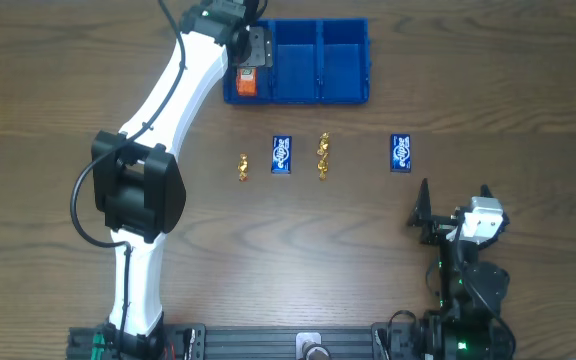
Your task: Sort Candies Into Trays
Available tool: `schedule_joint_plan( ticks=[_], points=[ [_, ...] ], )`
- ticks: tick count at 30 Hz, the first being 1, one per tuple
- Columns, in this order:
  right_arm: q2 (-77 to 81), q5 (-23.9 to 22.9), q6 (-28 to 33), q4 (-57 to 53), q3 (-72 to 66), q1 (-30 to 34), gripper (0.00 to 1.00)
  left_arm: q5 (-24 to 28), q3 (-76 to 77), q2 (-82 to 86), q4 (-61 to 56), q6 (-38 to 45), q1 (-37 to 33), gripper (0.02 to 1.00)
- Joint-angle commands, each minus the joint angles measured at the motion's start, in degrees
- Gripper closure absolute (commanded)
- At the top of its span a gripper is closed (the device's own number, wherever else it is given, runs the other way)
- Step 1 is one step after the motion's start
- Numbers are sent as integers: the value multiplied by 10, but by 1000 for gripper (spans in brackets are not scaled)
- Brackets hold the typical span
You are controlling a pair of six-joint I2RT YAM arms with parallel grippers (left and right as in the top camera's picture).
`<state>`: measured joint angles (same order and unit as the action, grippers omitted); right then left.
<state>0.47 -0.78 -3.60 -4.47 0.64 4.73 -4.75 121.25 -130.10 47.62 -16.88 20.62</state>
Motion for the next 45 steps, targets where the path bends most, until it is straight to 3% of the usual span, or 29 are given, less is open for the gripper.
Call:
schedule_joint_plan(
  ticks=[1, 5, 8, 12, 18, 21, 30, 36, 39, 45],
  points=[
    [-3, 5, 7, -2, -2, -3, 1, 21, -5, 9, -21, -11, -4, 132],
    [-3, 5, 7, -2, -2, -3, 1, 27, -5, 59, -26, -16, 6, 51],
    [-3, 5, 7, -2, -2, -3, 1, -2, -5, 110, -28, -20, 22, 25],
    [-3, 5, 7, -2, -2, -3, 1, -45, -5, 189, -32, -14, 38, 53],
    [-3, 5, 7, -2, -2, -3, 1, -154, -5, 271, -33, 48, 77, 84],
    [-3, 5, 7, -2, -2, -3, 1, -171, -5, 302, -37, 66, 84, 82],
    [-3, 5, 7, -2, -2, -3, 1, -123, -28, 403, -81, 99, 61, 93],
    [-3, 5, 7, -2, -2, -3, 1, -4, -218, 567, -213, 108, -27, 82],
    [-3, 5, 7, -2, -2, -3, 1, 7, -309, 643, -239, 121, -51, 88],
    [-3, 5, 7, -2, -2, -3, 1, 92, -553, 844, -311, 155, -133, 93]
  ],
)
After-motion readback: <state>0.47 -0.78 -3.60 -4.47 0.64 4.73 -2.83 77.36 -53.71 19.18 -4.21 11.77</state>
